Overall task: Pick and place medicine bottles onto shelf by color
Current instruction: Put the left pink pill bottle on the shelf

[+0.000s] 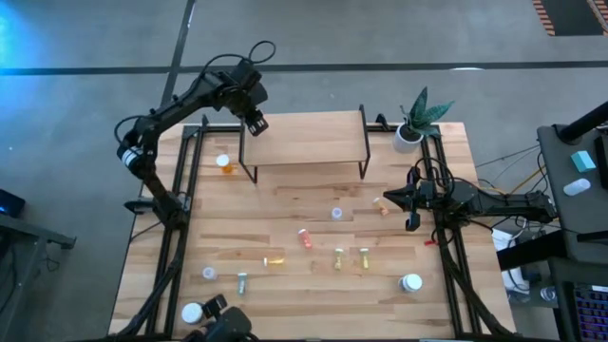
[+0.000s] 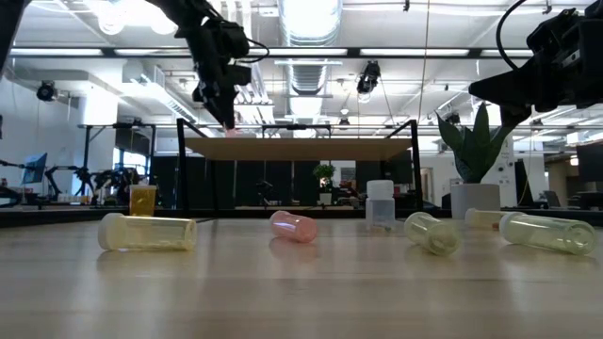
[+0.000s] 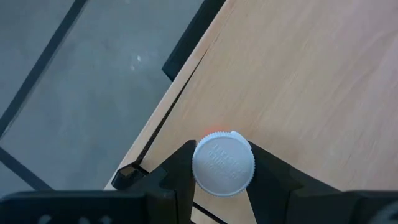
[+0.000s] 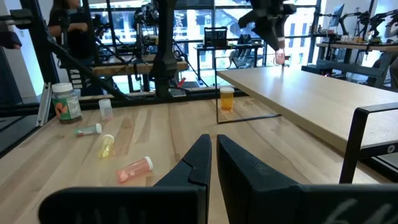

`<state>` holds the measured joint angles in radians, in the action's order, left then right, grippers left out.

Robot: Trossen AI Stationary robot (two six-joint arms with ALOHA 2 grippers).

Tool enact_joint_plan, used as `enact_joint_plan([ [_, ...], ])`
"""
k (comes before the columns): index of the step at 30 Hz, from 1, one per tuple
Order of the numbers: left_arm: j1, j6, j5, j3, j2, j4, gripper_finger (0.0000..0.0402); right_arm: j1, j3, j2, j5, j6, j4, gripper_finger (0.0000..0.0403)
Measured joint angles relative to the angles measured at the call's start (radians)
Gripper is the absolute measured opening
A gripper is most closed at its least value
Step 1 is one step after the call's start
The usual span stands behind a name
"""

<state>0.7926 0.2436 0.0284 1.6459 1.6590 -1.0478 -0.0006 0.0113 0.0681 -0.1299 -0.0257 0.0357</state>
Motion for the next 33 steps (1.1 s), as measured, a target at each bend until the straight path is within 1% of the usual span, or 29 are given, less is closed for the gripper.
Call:
enact_joint_plan([
  [7,0.002,0.011,0.000,-0.006,0.000,0.000,0.0103,0.000,0.000,0.000,0.000,0.000,0.000,0.0018],
  [13,0.013,0.025,0.001,-0.041,0.000,0.000,0.0103,0.000,0.000,0.000,0.000,0.000,0.000,0.0018],
  [23,0.012,0.024,0.002,-0.043,0.001,0.013,0.0104,0.000,0.000,0.000,0.000,0.000,0.000,0.0018],
  [26,0.012,0.024,0.002,-0.043,0.001,0.013,0.0118,0.000,0.000,0.000,0.000,0.000,0.000,0.0018],
  [33,0.012,0.024,0.002,-0.043,0.001,0.013,0.0167,0.000,0.000,0.000,0.000,0.000,0.000,0.0018],
])
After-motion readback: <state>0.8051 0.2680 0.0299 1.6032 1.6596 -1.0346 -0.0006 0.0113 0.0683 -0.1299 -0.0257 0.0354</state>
